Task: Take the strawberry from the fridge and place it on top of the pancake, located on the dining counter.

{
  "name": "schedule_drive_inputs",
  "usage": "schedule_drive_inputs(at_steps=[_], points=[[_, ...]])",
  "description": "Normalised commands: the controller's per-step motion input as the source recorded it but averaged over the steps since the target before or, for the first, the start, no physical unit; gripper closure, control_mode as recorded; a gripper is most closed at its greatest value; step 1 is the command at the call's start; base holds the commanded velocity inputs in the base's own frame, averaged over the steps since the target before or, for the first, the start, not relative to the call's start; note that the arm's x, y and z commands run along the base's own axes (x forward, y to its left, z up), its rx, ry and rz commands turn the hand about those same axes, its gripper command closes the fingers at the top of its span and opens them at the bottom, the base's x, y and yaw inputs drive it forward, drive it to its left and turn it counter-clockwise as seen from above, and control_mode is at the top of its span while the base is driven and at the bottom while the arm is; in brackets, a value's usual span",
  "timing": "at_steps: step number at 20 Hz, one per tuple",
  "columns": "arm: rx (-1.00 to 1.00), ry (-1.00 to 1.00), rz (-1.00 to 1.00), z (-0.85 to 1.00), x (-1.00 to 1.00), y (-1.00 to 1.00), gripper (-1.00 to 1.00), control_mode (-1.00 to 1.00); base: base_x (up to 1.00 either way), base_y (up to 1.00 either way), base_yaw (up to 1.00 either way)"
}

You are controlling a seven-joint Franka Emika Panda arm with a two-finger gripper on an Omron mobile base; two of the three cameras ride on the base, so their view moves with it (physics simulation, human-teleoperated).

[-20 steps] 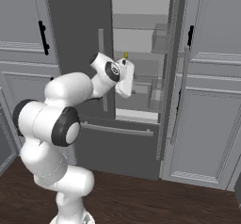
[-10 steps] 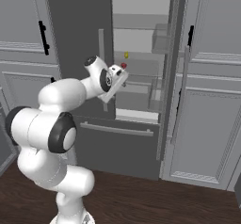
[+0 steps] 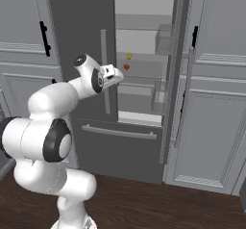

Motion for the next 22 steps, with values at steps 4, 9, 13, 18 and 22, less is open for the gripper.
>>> schedule_drive_inputs(at_steps=[4, 9, 13, 18, 22], points=[[0.5, -0.15, -0.05, 0.42, -0.03, 0.68, -1.0, -1.0, 0.0, 0.0, 0.0], [0.52, 0.02, 0.01, 0.4, 0.0, 0.14, -1.0, -1.0, 0.0, 0.0, 0.0], [0.0, -0.14, 0.0, 0.34, -0.09, 0.12, -1.0, -1.0, 0.0, 0.0, 0.0], [-0.22, -0.01, -0.01, 0.47, 0.01, 0.29, -1.0, -1.0, 0.0, 0.0, 0.0], [-0.06, 0.0, -0.21, 0.17, 0.1, 0.39, -1.0, -1.0, 0.0, 0.0, 0.0]])
